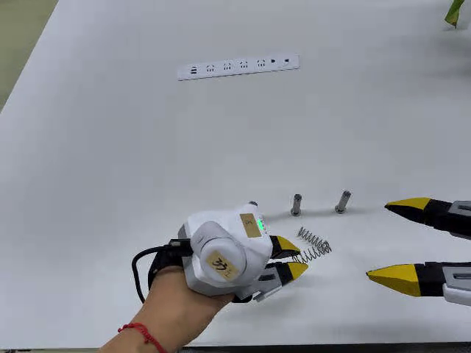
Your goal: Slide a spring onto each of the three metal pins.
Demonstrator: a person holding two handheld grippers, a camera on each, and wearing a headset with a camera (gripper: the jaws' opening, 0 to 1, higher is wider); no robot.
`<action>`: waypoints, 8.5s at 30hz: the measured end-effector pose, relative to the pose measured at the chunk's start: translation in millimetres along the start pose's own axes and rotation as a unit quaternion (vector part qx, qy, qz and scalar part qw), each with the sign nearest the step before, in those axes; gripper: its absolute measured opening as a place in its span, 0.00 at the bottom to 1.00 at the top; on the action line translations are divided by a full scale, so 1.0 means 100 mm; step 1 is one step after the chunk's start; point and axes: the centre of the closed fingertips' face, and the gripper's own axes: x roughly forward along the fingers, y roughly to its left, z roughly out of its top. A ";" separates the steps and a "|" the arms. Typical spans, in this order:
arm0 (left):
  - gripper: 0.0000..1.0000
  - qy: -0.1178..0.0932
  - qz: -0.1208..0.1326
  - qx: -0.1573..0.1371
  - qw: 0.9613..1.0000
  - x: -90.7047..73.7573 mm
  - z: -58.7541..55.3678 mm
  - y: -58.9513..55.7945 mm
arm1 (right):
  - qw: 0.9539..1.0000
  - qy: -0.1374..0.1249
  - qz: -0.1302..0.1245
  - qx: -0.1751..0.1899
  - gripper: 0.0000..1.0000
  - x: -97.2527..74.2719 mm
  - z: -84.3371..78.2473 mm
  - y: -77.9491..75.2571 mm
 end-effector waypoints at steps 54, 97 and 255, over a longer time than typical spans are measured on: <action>0.13 -0.132 0.014 -0.048 0.990 -0.24 0.62 -0.06 | 0.993 -0.071 0.013 0.093 0.11 0.29 0.62 0.31; 0.10 -0.113 -0.001 -0.043 0.993 -0.19 0.50 -0.11 | 0.999 0.004 0.040 -0.001 0.17 0.34 0.53 0.45; 0.91 -0.147 0.075 -0.094 0.982 -0.80 -0.26 0.57 | 0.846 0.416 0.129 -0.308 0.12 1.34 -0.28 -0.55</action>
